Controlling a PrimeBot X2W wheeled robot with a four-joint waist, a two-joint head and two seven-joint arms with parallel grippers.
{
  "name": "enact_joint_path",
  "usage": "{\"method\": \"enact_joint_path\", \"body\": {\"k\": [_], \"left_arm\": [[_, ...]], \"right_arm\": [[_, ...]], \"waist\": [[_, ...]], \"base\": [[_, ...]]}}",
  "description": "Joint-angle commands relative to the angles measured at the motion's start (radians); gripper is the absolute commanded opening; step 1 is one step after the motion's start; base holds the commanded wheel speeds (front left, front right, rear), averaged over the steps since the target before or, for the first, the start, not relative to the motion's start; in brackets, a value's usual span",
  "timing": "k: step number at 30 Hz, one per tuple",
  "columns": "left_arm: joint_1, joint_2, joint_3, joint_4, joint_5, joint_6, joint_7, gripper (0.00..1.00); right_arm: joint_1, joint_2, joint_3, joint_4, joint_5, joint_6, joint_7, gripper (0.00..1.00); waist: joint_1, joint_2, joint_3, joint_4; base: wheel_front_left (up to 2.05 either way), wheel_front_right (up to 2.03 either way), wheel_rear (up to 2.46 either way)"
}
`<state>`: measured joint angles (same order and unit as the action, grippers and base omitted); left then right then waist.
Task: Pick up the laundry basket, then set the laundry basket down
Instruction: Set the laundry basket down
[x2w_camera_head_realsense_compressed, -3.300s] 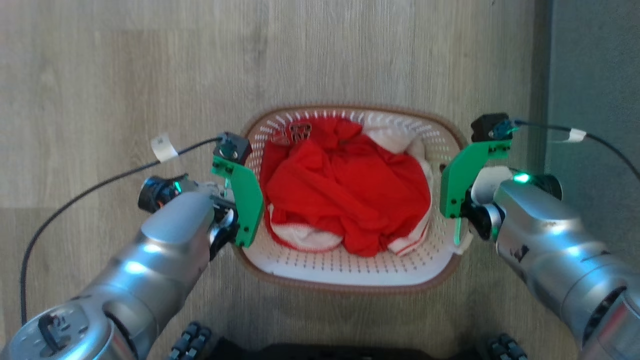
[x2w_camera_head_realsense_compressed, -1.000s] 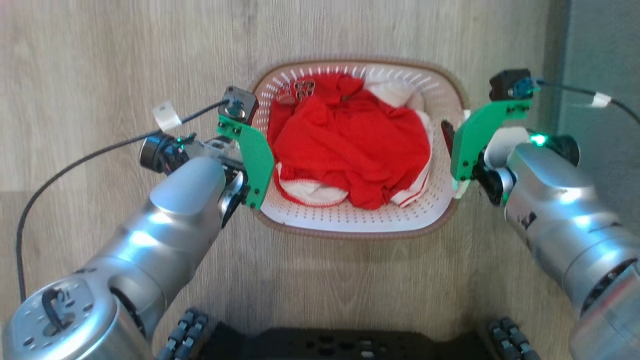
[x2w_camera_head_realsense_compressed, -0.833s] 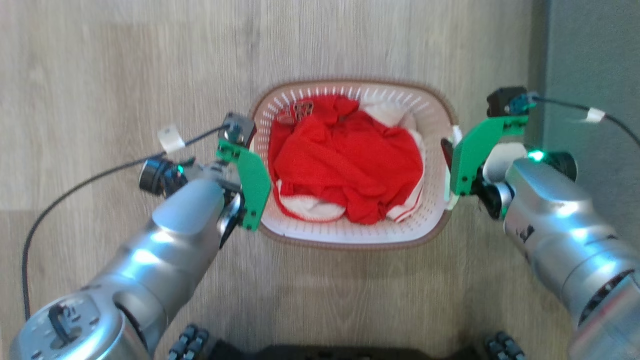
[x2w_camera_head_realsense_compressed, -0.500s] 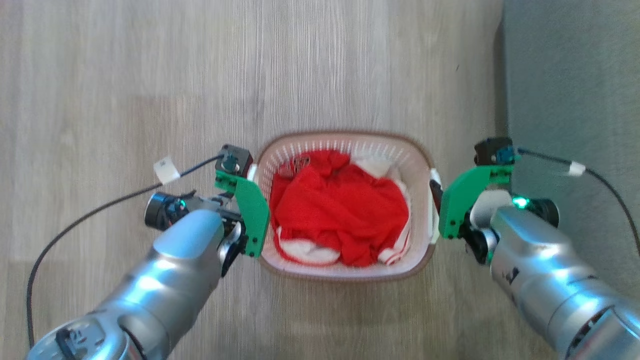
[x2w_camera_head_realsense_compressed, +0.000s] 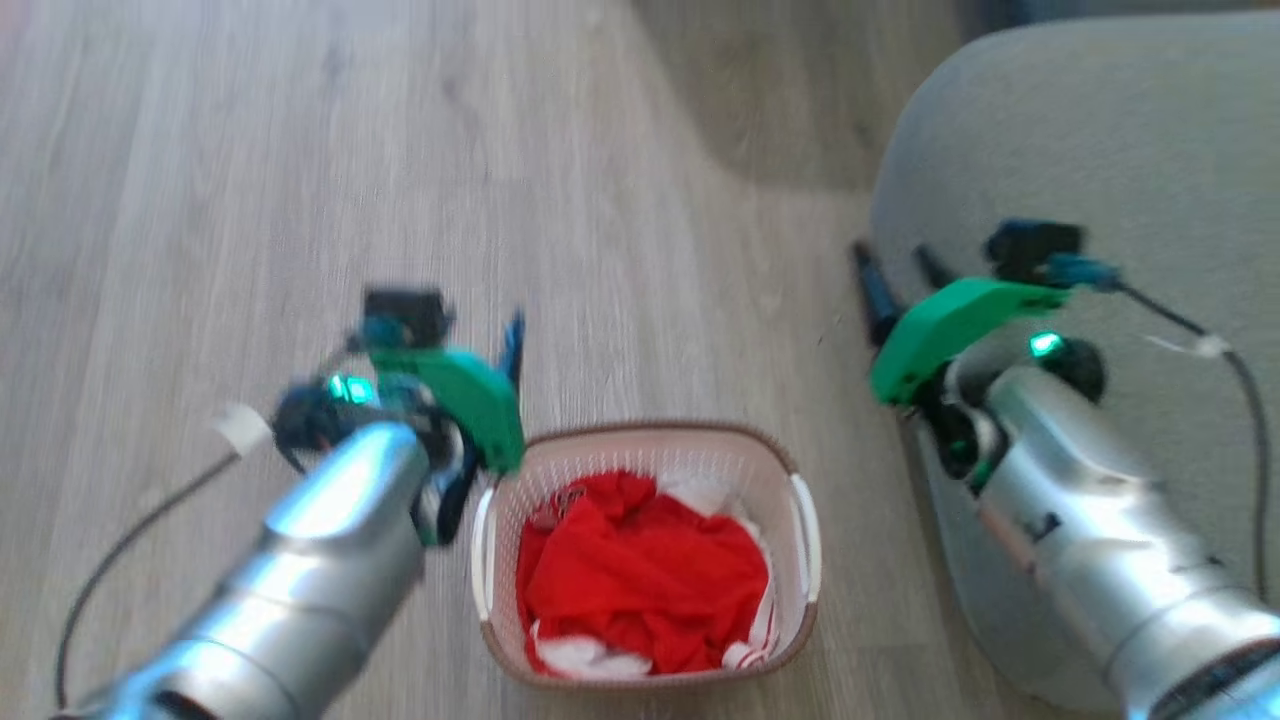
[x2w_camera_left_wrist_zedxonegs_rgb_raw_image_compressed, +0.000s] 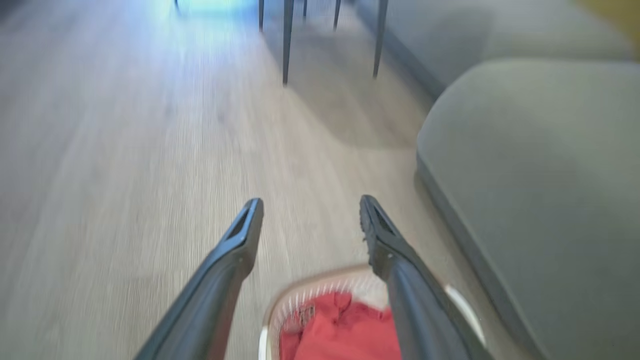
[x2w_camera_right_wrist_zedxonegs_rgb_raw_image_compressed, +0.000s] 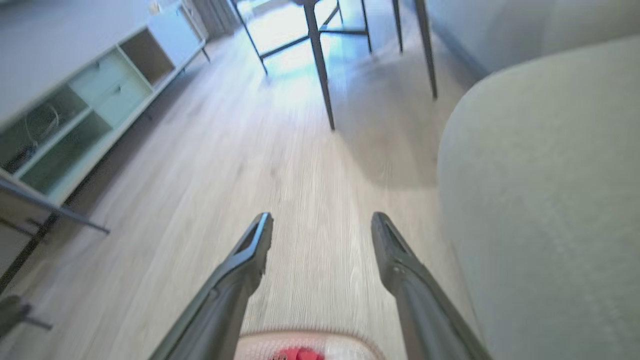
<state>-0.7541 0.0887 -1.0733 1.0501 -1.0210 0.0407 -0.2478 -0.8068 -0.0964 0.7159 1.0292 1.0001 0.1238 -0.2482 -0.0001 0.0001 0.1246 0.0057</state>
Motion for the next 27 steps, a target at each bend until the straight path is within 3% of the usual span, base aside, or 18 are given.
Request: {"method": "enact_joint_path", "body": {"k": [1,5,9,10,12,16,22,27], "left_arm": [[-0.03,0.069,0.132,-0.148,0.09,0.059,-0.013,1.0],[0.133,0.124,0.358,-0.448,0.284,0.145,-0.014,1.0],[0.304,0.12,0.565,-0.699,0.444,0.184,-0.014,1.0],[0.304,0.12,0.565,-0.699,0.444,0.184,-0.014,1.0],[0.408,0.089,0.669,-0.826,0.531,0.167,-0.014,1.0],[0.513,0.035,0.782,-0.901,0.582,0.136,-0.014,1.0],[0.603,-0.006,0.876,-1.01,0.721,0.093,-0.014,1.0],[0.667,-0.031,0.92,-1.061,0.767,0.061,-0.014,1.0]], "right_arm": [[0.064,-0.017,-0.1,-0.077,-0.092,0.007,-0.013,1.0],[0.199,-0.005,-0.316,-0.264,-0.292,0.007,-0.013,1.0],[0.326,0.025,-0.464,-0.454,-0.47,0.007,-0.013,1.0],[0.326,0.025,-0.464,-0.454,-0.47,0.007,-0.013,1.0],[0.404,0.04,-0.517,-0.58,-0.547,0.007,-0.013,1.0],[0.488,0.045,-0.532,-0.737,-0.616,0.007,-0.013,1.0],[0.591,0.046,-0.538,-0.884,-0.651,0.007,-0.013,1.0],[0.653,0.046,-0.541,-0.966,-0.677,0.007,-0.013,1.0]], "waist": [[0.0001,-0.0001,-0.079,-0.042],[0.0001,-0.0001,-0.114,-0.049],[0.0001,-0.0001,-0.127,-0.056],[0.0001,-0.0001,-0.127,-0.056],[0.0001,-0.0001,-0.132,-0.056],[0.0001,-0.0001,-0.136,-0.054],[0.0001,-0.0001,-0.136,-0.043],[0.0001,-0.0001,-0.134,-0.035]], "base": [[0.0,0.0,0.0],[0.0,0.0,0.0],[0.0,0.0,0.0],[0.0,0.0,0.0],[0.0,0.0,0.0],[0.0,0.0,0.0],[0.0,0.0,0.0],[0.0,0.0,0.0]]}}
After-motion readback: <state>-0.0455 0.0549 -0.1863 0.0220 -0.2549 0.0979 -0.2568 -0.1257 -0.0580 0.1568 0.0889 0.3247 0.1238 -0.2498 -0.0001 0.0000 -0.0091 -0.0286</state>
